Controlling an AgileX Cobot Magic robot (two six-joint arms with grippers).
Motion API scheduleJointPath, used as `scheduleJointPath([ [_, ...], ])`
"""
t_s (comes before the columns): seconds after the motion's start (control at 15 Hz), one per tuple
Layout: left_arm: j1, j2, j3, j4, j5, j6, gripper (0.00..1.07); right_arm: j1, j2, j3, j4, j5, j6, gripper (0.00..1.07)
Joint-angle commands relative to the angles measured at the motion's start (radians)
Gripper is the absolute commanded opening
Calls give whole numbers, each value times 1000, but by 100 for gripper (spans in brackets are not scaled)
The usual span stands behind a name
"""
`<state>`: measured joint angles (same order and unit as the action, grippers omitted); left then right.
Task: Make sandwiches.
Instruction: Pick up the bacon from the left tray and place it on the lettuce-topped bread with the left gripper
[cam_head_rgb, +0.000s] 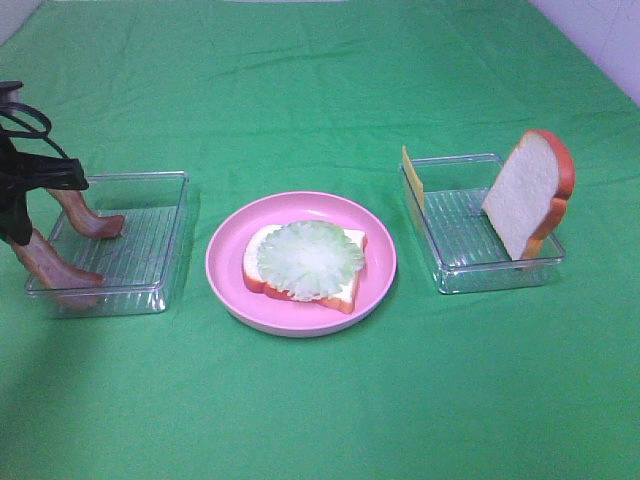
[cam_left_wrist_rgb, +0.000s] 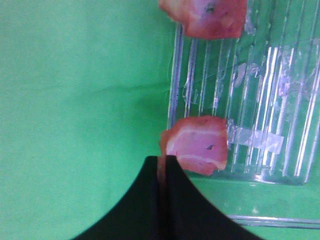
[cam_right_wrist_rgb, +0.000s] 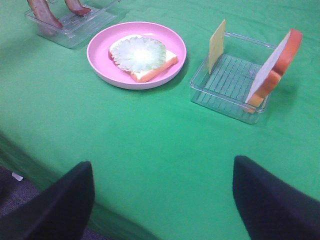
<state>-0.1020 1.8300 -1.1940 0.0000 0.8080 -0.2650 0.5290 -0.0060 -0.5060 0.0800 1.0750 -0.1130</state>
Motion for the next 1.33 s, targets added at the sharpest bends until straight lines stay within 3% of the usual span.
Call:
scheduleJointPath([
  [0.07,4,-51,-28,-46,18,44,0,0,-15,1,-4,-14,-2,72],
  [0.13,4,-72,-42,-105,21,99,0,0,-15,1,-4,-14,-2,72],
  [0.2,4,-102,-60,-263,16,207,0,0,-15,1,-4,-14,-1,72],
  [0.33,4,-113,-60,-396,-1,309,0,0,-15,1,-5,-14,1,72],
  [0.47,2,-113,-60,-589,-10,449,0,0,-15,1,-7,-14,4,72],
  [0.73,-1,-110,-60,-1052,1,776,0,0,-15,1,-14,-15,14,72],
  [0.87,-31,-110,-60,-1191,4,902,0,0,-15,1,-14,-15,14,72],
  [1.0,-101,-110,-60,-1264,-9,965,0,0,-15,1,-14,-15,14,72],
  [1.2,-200,-88,-60,-1348,-72,985,0,0,-15,1,-14,-15,14,72],
  [1.33,-287,-4,-60,-1446,-85,1040,0,0,-15,1,-15,-15,16,72],
])
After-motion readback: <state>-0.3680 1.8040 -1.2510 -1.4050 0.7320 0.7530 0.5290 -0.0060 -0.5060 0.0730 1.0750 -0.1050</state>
